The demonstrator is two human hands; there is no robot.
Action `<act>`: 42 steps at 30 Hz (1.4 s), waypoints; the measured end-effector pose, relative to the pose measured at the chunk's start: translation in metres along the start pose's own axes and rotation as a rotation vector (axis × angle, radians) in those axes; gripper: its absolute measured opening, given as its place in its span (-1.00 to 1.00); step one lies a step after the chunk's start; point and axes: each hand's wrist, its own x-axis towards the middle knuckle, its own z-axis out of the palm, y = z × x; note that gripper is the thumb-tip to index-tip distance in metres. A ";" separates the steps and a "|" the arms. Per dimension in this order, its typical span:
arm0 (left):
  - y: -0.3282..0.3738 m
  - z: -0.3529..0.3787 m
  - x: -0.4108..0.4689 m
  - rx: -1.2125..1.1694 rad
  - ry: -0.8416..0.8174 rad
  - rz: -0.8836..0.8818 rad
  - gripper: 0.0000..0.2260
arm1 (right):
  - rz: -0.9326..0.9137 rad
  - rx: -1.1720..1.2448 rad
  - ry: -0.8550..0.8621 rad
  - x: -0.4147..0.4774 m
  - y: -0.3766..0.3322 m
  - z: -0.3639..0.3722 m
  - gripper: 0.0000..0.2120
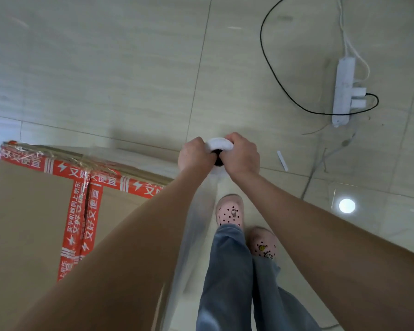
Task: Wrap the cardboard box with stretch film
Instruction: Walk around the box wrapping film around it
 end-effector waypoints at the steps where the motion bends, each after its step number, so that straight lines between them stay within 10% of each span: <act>1: -0.004 -0.004 0.005 -0.071 0.010 -0.060 -0.79 | -0.007 0.019 0.004 0.004 -0.007 0.003 -0.65; 8: -0.026 -0.037 0.027 -0.325 -0.125 -0.235 -0.63 | 0.108 0.045 -0.101 0.019 -0.044 0.020 -0.57; 17: 0.008 -0.049 0.042 0.196 -0.028 0.214 -0.64 | 0.110 -0.042 -0.141 0.032 -0.060 0.013 -0.62; 27: 0.016 -0.062 0.066 0.402 -0.054 0.310 -0.67 | 0.023 -0.155 -0.228 0.049 -0.075 0.007 -0.74; 42: -0.024 -0.087 0.086 -0.158 0.053 -0.206 -0.82 | -0.023 -0.147 -0.359 0.077 -0.105 0.013 -0.33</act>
